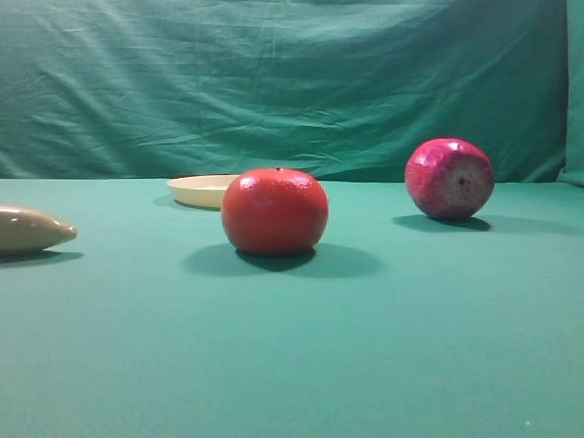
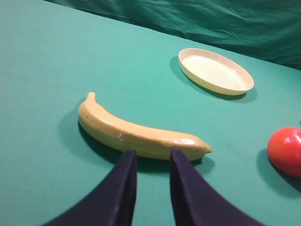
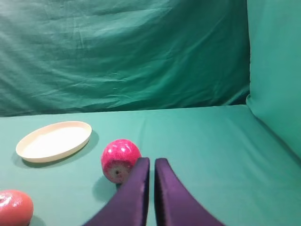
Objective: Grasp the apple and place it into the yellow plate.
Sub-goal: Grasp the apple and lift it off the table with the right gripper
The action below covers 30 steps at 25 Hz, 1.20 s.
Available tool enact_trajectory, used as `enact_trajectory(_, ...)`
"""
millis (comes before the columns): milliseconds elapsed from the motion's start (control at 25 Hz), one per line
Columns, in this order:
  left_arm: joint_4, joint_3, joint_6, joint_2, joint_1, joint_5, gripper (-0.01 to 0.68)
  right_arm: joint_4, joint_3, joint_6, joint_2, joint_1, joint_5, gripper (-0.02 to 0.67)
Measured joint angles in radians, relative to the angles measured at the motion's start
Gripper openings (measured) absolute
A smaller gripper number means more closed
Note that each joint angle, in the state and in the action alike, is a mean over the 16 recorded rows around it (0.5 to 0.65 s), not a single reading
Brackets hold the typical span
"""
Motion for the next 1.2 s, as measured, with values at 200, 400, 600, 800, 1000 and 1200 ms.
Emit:
enact_trajectory(200,0.0,0.0,0.0,0.0,0.0,0.0,0.157,0.022,-0.12,-0.06,0.198,0.0,0.036,0.0)
enact_trajectory(400,0.0,0.0,0.0,0.0,0.0,0.0,0.157,0.065,-0.232,-0.112,0.369,0.0,0.065,0.0)
enact_trajectory(600,0.0,0.0,0.0,0.0,0.0,0.0,0.157,0.11,-0.351,-0.162,0.538,0.02,0.097,0.0)
enact_trajectory(800,0.0,0.0,0.0,0.0,0.0,0.0,0.157,0.135,-0.481,-0.199,0.725,0.06,0.126,0.0)
enact_trajectory(1000,0.0,0.0,0.0,0.0,0.0,0.0,0.157,0.135,-0.613,-0.206,0.921,0.101,0.149,0.019)
enact_trajectory(1200,0.0,0.0,0.0,0.0,0.0,0.0,0.157,0.127,-0.733,-0.207,1.087,0.13,0.166,0.155)
